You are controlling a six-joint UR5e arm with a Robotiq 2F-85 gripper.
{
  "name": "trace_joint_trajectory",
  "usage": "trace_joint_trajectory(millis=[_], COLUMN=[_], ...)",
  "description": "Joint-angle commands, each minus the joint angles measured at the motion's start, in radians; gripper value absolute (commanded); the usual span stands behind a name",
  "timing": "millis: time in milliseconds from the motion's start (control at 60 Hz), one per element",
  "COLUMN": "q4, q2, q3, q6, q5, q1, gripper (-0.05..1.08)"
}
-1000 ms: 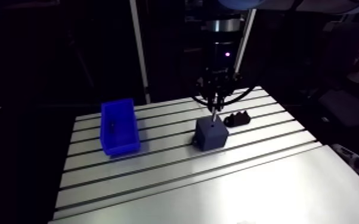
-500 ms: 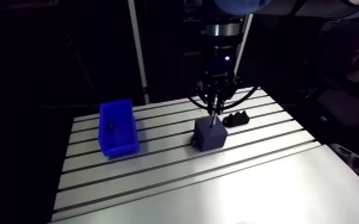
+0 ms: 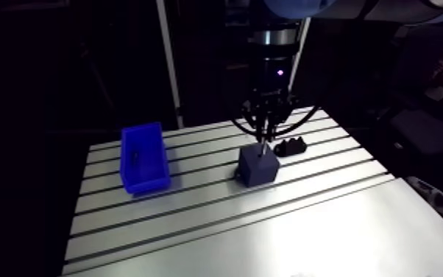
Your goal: Pick up the M10 bolt and insert it into the hole until fully seated.
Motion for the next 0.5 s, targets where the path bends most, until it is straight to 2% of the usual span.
trace_joint_trajectory(millis=[17,350,500], q4=[-0.02,-0.037,-0.034], q2=[0.003,0.006,0.006], q3=[0.001,0.006,0.005], q6=[-0.002,-0.003,-0.003], q5=[0.0,0.002,0.009], q1=[0.0,0.0,0.0], gripper=[1.08,1.08,1.08])
